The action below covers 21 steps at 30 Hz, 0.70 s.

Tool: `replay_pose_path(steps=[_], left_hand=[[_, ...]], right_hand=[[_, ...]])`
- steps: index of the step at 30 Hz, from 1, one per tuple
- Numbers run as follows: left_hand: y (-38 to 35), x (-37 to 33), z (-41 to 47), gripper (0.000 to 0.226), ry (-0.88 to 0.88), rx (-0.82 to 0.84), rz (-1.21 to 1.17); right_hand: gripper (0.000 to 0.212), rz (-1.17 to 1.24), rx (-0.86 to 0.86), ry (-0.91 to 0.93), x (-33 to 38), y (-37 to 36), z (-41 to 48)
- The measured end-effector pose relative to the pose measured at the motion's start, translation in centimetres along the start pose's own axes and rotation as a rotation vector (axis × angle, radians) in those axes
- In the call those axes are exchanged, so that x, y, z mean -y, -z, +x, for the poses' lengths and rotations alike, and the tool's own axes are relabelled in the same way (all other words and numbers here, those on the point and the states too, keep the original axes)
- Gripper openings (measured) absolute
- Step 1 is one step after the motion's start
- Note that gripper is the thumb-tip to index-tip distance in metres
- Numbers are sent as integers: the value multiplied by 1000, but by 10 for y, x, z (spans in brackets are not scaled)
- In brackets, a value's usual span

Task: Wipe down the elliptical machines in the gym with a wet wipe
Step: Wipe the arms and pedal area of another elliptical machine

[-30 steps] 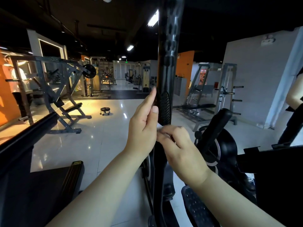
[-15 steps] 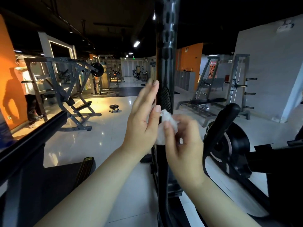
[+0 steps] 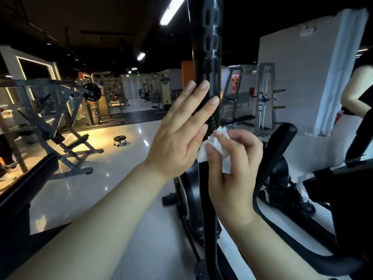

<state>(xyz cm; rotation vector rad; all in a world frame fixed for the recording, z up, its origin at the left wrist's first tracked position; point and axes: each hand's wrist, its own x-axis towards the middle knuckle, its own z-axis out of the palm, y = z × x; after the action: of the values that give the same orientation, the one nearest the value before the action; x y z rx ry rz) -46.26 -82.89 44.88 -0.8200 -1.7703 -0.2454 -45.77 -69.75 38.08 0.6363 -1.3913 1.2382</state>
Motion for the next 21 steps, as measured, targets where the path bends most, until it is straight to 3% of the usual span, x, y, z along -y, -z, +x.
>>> replay_pose_path(steps=[6,12,21], left_hand=[[-11,12,-1,41,-45,-28,-142],[-14,11,-2,40,-25,-50,-281],[-4,11,4,34,-50,-115,-193]], right_hand=[[24,-95,83,166,-9,-3,-21],[12,-62,-131,-78,8,-4,30],[15,-167,24,198,8,-1,22]])
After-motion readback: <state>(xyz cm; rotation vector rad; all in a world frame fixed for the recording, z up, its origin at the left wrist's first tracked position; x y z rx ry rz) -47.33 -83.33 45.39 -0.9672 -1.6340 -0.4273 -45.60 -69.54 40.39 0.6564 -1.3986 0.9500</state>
